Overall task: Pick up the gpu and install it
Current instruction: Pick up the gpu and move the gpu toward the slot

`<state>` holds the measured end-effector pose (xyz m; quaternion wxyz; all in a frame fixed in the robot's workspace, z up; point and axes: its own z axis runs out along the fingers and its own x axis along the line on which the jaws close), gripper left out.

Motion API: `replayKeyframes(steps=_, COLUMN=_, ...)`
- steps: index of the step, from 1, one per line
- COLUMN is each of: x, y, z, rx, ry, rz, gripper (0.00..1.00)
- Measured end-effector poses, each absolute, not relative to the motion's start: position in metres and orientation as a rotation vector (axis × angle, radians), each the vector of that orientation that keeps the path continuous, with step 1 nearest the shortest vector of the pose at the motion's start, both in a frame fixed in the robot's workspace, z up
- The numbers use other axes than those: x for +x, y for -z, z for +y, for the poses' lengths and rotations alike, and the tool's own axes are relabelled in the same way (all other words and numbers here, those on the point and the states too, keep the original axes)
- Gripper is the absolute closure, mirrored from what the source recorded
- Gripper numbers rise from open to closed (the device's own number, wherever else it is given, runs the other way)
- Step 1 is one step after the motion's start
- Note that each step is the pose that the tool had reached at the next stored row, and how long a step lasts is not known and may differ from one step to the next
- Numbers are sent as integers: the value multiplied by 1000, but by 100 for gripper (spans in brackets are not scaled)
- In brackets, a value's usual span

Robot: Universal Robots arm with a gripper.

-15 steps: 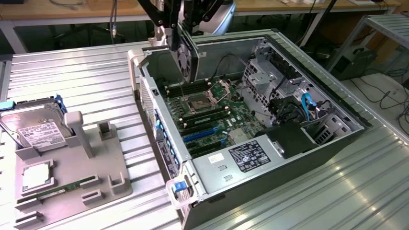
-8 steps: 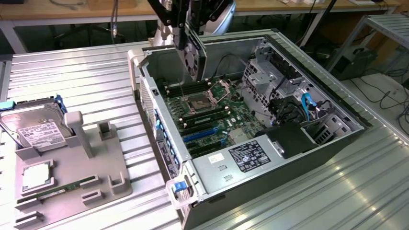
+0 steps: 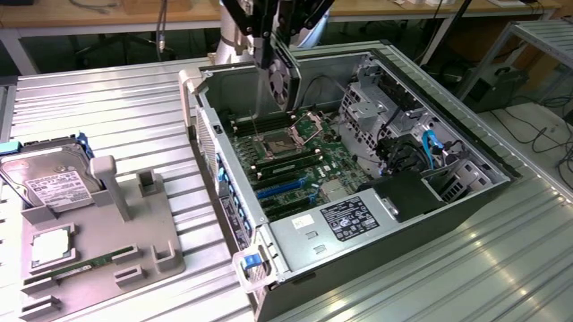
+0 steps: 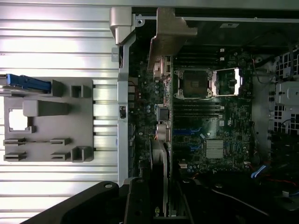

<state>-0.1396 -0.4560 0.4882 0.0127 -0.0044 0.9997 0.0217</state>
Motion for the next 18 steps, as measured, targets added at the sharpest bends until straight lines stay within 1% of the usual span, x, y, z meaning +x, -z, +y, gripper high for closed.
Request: replayKeyframes(steps=18, x=-112, y=-488, z=-456, rx=-14, ry=-68, rz=3115, gripper=73)
